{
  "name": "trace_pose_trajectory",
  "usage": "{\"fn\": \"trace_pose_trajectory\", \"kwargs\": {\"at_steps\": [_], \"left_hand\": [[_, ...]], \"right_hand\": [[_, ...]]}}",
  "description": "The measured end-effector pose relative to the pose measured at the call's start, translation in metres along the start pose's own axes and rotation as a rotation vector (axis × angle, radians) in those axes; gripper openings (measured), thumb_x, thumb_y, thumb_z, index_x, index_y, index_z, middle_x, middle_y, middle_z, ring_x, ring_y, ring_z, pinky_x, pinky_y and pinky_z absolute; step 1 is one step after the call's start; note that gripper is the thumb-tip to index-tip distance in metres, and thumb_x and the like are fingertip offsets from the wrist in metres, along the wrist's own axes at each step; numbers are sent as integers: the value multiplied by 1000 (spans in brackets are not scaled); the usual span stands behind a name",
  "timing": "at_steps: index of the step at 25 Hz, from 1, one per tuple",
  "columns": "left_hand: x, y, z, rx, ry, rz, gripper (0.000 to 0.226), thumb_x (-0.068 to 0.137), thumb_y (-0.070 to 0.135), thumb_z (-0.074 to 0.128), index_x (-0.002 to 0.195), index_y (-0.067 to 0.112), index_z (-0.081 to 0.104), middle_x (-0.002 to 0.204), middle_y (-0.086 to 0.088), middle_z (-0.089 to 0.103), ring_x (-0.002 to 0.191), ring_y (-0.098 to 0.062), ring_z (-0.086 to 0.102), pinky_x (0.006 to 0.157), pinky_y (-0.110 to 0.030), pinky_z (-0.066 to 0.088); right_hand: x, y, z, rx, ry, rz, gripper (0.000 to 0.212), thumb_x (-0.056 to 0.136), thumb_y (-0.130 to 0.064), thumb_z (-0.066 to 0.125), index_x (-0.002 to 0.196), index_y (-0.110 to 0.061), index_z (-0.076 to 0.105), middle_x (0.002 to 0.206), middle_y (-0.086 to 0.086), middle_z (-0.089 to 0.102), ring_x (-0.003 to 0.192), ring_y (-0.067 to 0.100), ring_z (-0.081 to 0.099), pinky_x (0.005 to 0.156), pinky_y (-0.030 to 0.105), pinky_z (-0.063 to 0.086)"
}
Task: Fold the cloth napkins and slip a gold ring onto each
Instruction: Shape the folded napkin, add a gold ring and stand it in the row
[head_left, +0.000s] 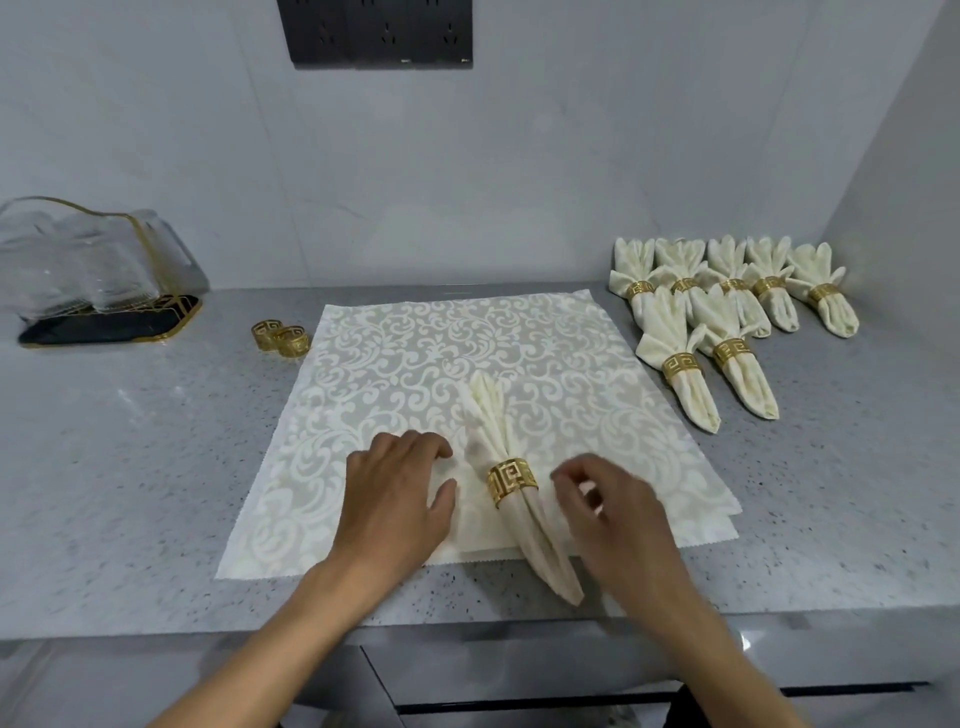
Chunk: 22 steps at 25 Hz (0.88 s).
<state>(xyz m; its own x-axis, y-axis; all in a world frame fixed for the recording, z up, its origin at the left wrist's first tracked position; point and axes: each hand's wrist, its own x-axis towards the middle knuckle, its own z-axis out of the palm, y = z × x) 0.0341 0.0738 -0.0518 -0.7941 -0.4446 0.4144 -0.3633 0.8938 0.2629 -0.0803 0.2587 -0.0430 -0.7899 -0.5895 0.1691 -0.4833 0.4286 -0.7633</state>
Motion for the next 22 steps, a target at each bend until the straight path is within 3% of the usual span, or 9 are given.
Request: {"fn": "trace_pose_trajectory", "kwargs": {"at_steps": [3,5,8,10,14,16,19,22], "left_hand": [[15,2,12,-241,-90,-26,28,93,26,59,121,28,58,117,15,62,111,-10,50,95,-31,38],[30,6,16,-466,-166,-57,42,89,17,63,126,34,55,121,16,60,114,-2,51,98,-24,41],[42,7,15,-622,-216,-48,46,81,8,70,117,34,61,113,18,64,104,5,55,90,-12,43],[45,3,14,-624,-191,-33,32,78,7,72,98,32,67,98,16,67,93,0,59,84,-19,49],[38,-9,13,-538,-127,-93,15,77,21,79,76,30,67,78,14,68,81,-3,63,73,-27,50],[26,-16,17,-506,-134,-134,15,76,29,83,73,30,68,77,16,68,81,-1,63,73,-25,51],[10,-22,27,-485,-136,-171,15,77,31,82,72,31,68,78,14,69,79,-6,65,75,-35,55],[5,-19,29,-403,-102,-85,9,80,29,80,78,29,71,82,14,69,82,-5,62,78,-36,54]], "right_hand": [[51,1,2,51,-84,-12,38,92,-1,47,116,-24,66,112,-13,66,99,5,62,89,27,50],[73,-1,10,181,-239,-60,51,85,7,47,119,-26,65,119,-10,65,92,4,62,85,25,49],[82,2,19,343,-279,-102,48,76,7,54,111,-24,64,106,-6,68,76,3,59,76,24,48],[81,6,16,398,-249,-107,39,75,5,62,104,-20,64,92,-2,67,70,9,57,70,24,49],[73,23,9,230,-109,-177,18,77,-6,78,80,-21,68,63,-12,60,57,4,52,58,20,44],[63,37,8,103,-13,-228,19,76,-14,82,72,-24,67,69,-11,64,66,8,59,61,21,46],[49,53,11,-25,54,-326,19,76,-19,82,70,-23,65,73,-12,62,74,9,59,65,16,42],[44,53,12,-125,56,-377,18,77,-15,82,75,-25,67,77,-16,61,76,5,57,67,13,41]]}}
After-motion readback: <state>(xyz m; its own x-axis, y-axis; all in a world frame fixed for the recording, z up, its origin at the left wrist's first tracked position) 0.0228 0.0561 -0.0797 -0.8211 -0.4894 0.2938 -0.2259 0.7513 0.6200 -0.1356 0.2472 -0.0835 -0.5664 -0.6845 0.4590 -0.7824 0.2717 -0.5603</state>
